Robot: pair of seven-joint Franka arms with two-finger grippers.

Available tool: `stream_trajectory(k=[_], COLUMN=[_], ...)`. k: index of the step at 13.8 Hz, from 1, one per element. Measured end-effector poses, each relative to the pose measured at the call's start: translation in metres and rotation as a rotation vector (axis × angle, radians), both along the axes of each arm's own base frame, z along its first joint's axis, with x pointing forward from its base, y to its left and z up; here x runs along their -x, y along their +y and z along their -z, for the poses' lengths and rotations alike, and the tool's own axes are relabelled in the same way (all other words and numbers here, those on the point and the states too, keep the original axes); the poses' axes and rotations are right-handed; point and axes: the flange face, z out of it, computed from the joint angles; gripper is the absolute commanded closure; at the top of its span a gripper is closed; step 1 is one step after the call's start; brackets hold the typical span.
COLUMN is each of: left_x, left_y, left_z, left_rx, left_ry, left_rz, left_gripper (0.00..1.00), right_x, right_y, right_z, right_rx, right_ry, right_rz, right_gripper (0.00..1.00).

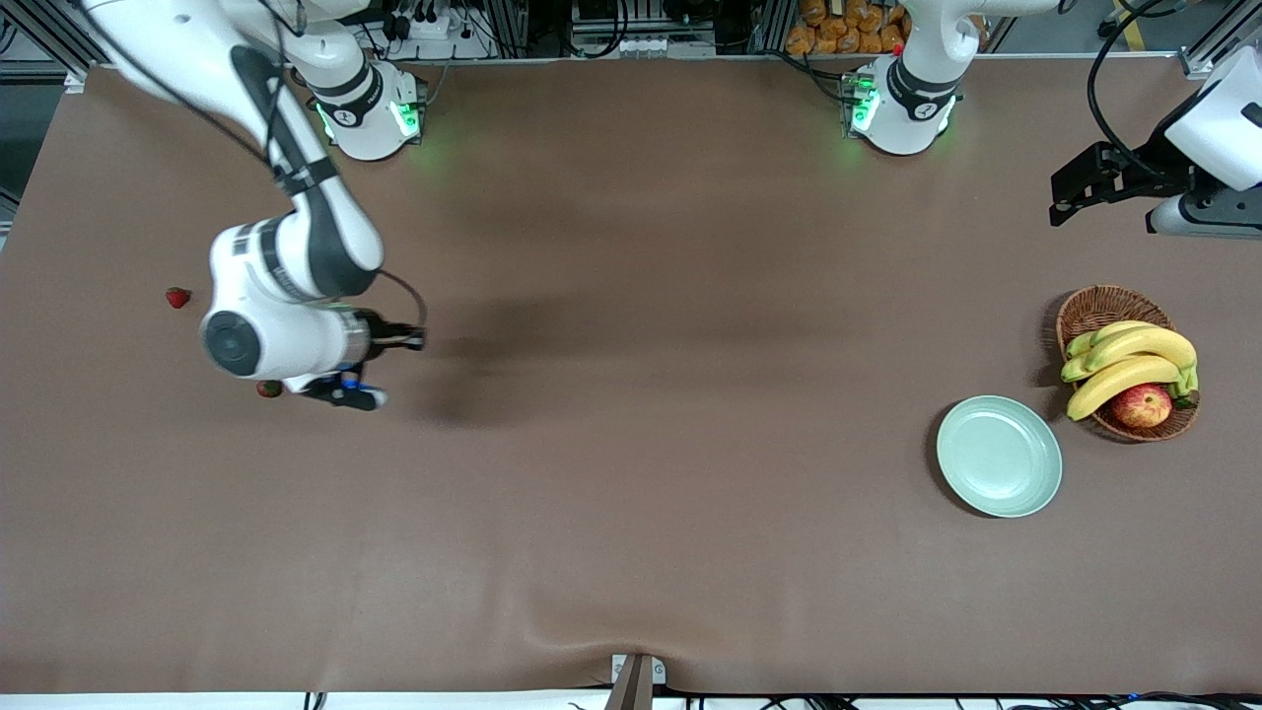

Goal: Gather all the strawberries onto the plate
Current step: 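Grasp the strawberry with the right gripper and lift it, then carry the strawberry to mid-table and release it with the right gripper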

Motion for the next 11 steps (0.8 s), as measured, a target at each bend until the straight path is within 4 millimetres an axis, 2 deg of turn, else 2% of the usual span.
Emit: stream_trajectory(k=[3,6,8,11], left_x=[0.000,0.000,0.000,0.000], left_y=[0.000,0.000,0.000,0.000], left_z=[0.000,0.000,0.000,0.000], left_rx=[0.000,0.000,0.000,0.000], left_ry=[0.000,0.000,0.000,0.000], left_rz=[0.000,0.000,0.000,0.000], left_gripper=[0.00,0.00,0.00,0.00], right_x=[-0.005,-0.015,-0.019,-0.010], right_y=[0.074,0.143,0.190,0.266], right_z=[-0.029,-0.040,-0.031,0.009], right_rx=[-0.064,-0.108,-0.128,-0.155], right_ry=[0.015,0.037,0.026,-0.041], right_rz=[0.147,0.300,0.432,0.630], right_gripper=[1.00,1.00,1.00,1.00])
